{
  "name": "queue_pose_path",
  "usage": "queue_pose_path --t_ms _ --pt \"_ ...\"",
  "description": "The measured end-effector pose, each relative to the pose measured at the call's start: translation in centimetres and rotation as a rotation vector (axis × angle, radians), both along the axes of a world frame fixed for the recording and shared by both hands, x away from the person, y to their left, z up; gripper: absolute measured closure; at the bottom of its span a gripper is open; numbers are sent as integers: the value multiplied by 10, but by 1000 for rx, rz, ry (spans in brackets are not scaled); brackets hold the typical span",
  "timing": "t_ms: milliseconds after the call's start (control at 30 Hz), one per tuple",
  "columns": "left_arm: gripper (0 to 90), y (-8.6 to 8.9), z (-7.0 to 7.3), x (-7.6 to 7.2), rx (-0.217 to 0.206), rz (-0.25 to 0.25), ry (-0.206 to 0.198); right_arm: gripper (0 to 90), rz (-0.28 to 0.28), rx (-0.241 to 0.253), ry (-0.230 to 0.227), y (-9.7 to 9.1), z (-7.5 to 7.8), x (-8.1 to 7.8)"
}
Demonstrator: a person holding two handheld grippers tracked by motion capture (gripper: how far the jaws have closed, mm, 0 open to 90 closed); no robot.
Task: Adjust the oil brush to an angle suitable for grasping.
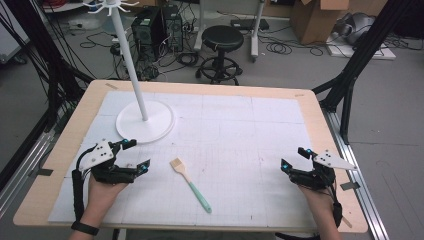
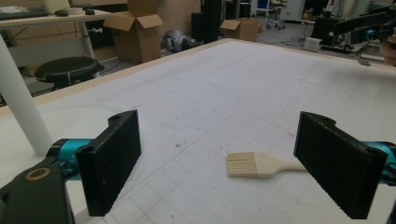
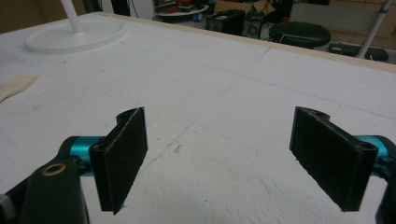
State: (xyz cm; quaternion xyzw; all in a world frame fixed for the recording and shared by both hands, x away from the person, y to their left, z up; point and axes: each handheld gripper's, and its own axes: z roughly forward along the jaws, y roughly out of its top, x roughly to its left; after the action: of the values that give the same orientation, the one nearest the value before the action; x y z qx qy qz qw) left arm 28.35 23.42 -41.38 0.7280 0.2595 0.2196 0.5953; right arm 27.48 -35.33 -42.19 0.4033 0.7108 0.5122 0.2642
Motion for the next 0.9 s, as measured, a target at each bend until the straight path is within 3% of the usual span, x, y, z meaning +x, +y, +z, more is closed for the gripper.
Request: queue_pose_path --t_ms 467,900 --pt "154 1 -2 6 -27 11 -25 186 -15 15 -11 -4 2 -4" --pt "154 1 1 0 -4 16 -35 186 0 3 -16 -2 2 -3"
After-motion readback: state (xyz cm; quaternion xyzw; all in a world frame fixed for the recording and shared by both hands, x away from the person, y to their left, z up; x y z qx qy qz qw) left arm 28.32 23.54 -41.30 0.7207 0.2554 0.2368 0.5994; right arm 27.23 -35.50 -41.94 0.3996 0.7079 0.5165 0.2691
